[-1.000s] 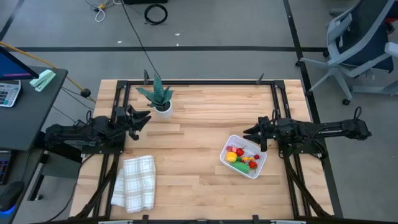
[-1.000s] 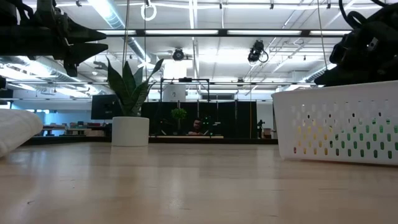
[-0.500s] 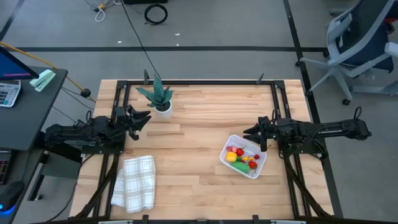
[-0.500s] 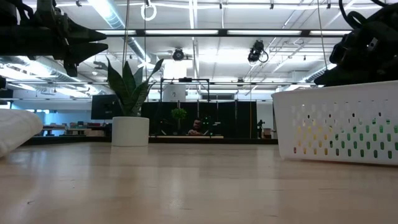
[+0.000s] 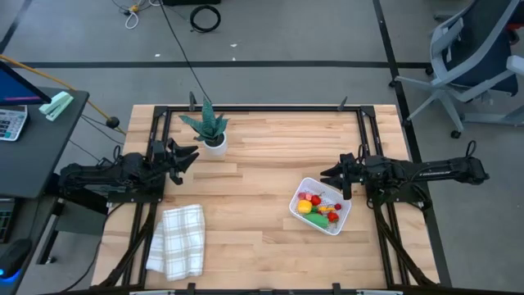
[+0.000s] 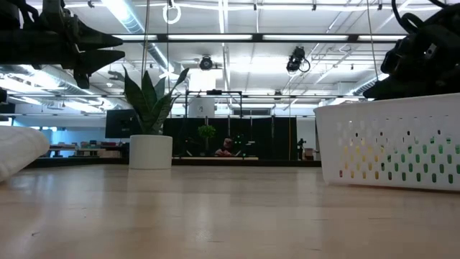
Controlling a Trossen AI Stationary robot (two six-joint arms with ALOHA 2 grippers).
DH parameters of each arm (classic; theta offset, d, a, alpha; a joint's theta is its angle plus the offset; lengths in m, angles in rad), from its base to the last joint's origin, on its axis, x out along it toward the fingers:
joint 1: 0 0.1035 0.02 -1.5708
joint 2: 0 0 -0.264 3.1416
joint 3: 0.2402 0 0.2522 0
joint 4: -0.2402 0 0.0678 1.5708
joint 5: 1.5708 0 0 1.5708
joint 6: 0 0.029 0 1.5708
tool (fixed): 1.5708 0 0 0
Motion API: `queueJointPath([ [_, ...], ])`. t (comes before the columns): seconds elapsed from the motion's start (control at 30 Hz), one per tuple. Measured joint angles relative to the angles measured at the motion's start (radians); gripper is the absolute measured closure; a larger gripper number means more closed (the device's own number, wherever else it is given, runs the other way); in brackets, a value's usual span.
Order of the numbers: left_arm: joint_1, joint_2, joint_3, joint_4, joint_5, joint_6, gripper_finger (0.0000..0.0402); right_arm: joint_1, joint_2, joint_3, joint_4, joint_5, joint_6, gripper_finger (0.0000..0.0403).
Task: Pick and placing Produce into tupperware
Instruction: Return to Home Position
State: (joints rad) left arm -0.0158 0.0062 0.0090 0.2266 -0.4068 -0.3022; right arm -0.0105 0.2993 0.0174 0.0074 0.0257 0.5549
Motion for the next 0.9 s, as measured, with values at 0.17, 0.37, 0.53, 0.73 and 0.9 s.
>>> queueJointPath([
  [0.17,0.0,0.0,0.0,0.0,0.0,0.0,0.0254,0.0,0.0,0.0,0.0,0.0,0.0,0.0238],
  [0.37,0.0,0.0,0.0,0.0,0.0,-0.001,0.026,0.0,0.0,0.0,0.0,0.0,0.0,0.0238],
  [0.53,0.0,0.0,0.0,0.0,0.0,0.0,0.0254,0.0,0.0,0.0,0.0,0.0,0.0,0.0238],
  [0.73,0.0,0.0,0.0,0.0,0.0,0.0,0.0246,0.0,0.0,0.0,0.0,0.0,0.0,0.0238],
  [0.9,0.0,0.0,0.0,0.0,0.0,-0.001,0.0248,0.0,0.0,0.0,0.0,0.0,0.0,0.0238],
])
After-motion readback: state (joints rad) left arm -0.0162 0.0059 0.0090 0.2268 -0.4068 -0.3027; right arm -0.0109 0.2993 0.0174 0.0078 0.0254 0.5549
